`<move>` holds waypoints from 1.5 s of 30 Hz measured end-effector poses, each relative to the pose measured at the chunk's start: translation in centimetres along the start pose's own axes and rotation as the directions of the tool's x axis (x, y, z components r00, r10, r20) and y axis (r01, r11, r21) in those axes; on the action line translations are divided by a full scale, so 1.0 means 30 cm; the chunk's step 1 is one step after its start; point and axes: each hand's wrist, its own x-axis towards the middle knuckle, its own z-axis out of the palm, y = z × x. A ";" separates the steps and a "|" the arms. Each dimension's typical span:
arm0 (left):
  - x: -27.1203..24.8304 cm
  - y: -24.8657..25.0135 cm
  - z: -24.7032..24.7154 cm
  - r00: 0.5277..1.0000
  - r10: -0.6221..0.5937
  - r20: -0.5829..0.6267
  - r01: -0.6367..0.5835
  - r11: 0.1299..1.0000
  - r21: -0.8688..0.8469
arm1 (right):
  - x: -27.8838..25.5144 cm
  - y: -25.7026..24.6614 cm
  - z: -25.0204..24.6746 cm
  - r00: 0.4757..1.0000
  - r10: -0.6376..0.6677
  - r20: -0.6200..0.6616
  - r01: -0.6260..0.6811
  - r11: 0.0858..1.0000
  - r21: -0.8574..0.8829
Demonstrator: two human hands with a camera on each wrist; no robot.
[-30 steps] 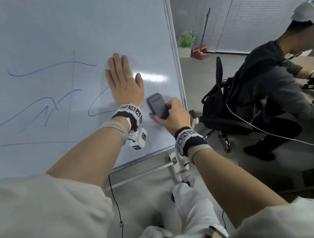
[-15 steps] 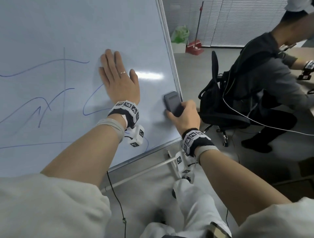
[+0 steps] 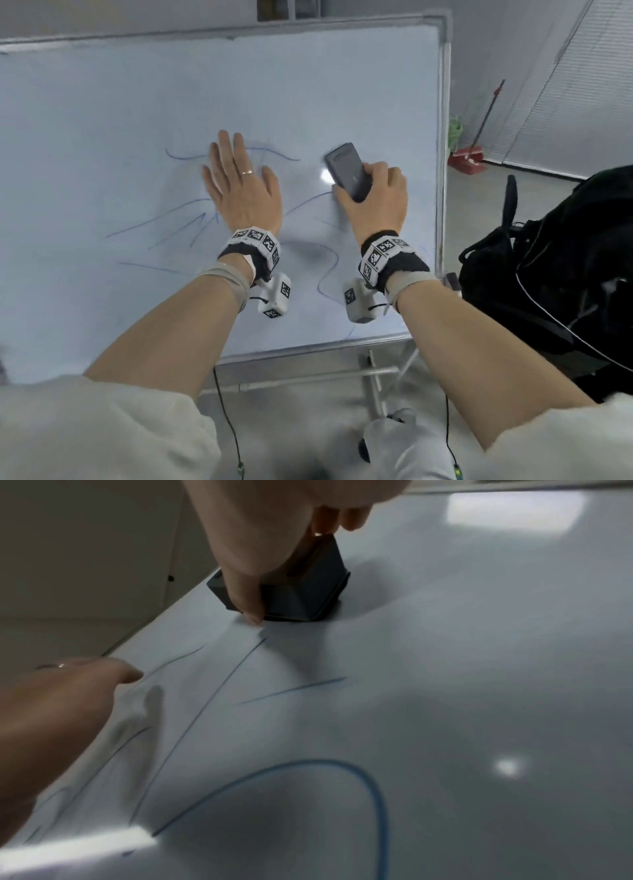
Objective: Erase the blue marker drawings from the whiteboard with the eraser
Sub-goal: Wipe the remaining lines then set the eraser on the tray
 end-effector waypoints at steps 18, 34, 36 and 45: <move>0.287 -0.355 -0.077 0.945 -0.324 0.045 0.321 0.945 0.059 | 0.039 -0.368 0.258 0.964 -0.227 0.139 0.228 0.974 0.010; 0.369 -0.492 -0.079 0.985 -0.163 0.065 0.161 0.987 0.024 | 0.019 -0.516 0.385 0.975 -0.204 0.088 0.202 0.979 0.038; 0.382 -0.510 -0.089 0.980 -0.187 0.063 0.188 0.982 -0.003 | 0.021 -0.511 0.379 0.980 -0.190 0.059 0.189 0.982 0.030; 0.400 -0.623 -0.113 0.912 -0.380 0.155 0.391 0.919 -0.047 | 0.041 -0.552 0.425 0.996 -0.068 -0.056 0.069 0.998 0.013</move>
